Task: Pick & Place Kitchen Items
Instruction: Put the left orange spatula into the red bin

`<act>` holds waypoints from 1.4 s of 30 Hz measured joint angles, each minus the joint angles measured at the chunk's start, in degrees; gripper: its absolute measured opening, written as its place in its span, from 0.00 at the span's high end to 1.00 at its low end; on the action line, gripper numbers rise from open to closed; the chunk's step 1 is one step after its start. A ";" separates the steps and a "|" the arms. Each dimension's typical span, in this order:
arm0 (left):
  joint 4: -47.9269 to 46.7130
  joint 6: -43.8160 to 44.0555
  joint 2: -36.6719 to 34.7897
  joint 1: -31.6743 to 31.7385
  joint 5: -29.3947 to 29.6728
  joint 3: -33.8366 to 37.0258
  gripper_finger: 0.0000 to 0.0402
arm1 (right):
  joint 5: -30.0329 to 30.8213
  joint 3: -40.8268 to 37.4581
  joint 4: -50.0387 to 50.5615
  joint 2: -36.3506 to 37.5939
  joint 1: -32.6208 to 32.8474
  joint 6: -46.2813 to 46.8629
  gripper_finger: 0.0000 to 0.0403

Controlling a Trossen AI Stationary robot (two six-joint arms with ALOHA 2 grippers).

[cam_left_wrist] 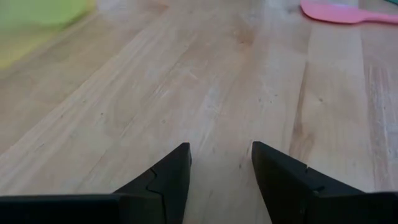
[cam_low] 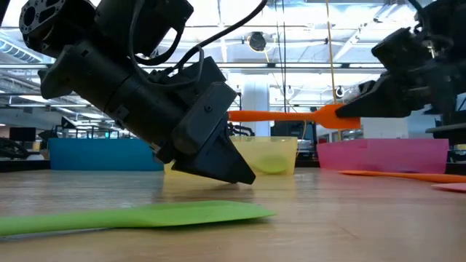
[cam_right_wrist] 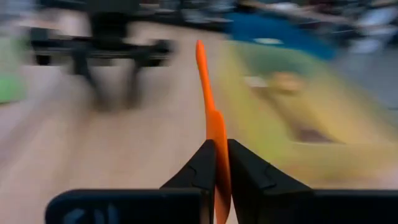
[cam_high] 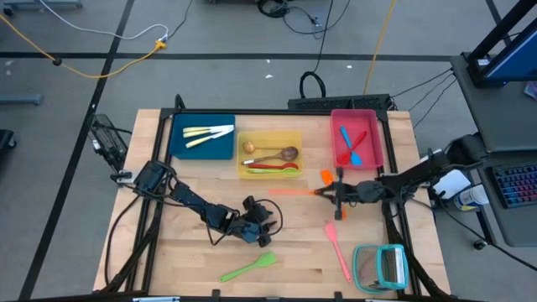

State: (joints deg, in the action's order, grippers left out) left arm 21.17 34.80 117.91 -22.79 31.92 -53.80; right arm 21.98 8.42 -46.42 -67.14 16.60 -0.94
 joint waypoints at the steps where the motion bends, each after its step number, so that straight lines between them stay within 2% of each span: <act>1: 0.00 0.48 0.00 0.00 0.00 0.00 0.55 | 3.91 -0.67 0.05 1.21 0.00 -0.82 0.95; 8: 0.07 1.96 0.00 -0.02 -0.20 -0.02 0.55 | 37.69 -4.09 -1.22 7.81 -0.02 -2.66 0.95; 11: 0.09 2.31 0.00 -0.07 -0.20 -0.02 0.55 | 51.55 -4.70 -2.77 9.00 -0.02 1.18 0.95; 13: 0.09 2.90 0.00 -0.07 -0.20 -0.02 0.55 | 58.67 -4.78 -2.57 9.10 -0.04 5.04 0.95; 15: 0.09 3.03 0.00 -0.07 -0.20 -0.02 0.55 | 61.87 -4.80 -2.60 9.11 -0.04 8.01 0.95; 22: 0.10 3.03 -0.04 -0.07 -0.22 -0.03 0.55 | 62.22 -4.89 0.39 9.08 -0.14 15.62 0.95; 28: 0.10 3.01 -0.07 -0.11 -0.24 -0.04 0.55 | 62.73 -4.94 11.88 9.03 -2.20 30.39 0.95; 32: 0.11 2.98 -0.07 -0.11 -0.24 -0.04 0.55 | 56.49 -4.94 17.33 9.06 -4.47 38.11 0.95; 37: 0.11 2.98 -0.07 -0.11 -0.24 -0.04 0.55 | 47.53 -4.96 20.23 9.06 -7.98 43.33 0.95; 39: 0.11 2.78 -0.07 -0.11 -0.24 -0.04 0.55 | 45.74 -4.96 21.87 9.06 -9.31 45.39 0.95; 42: 0.11 2.57 -0.07 -0.11 -0.26 -0.04 0.55 | 46.69 -5.00 25.70 9.06 -10.98 46.63 0.96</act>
State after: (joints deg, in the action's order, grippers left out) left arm 21.28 37.36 117.84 -22.90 31.66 -53.84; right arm 68.67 3.42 -20.71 -58.08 5.62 45.70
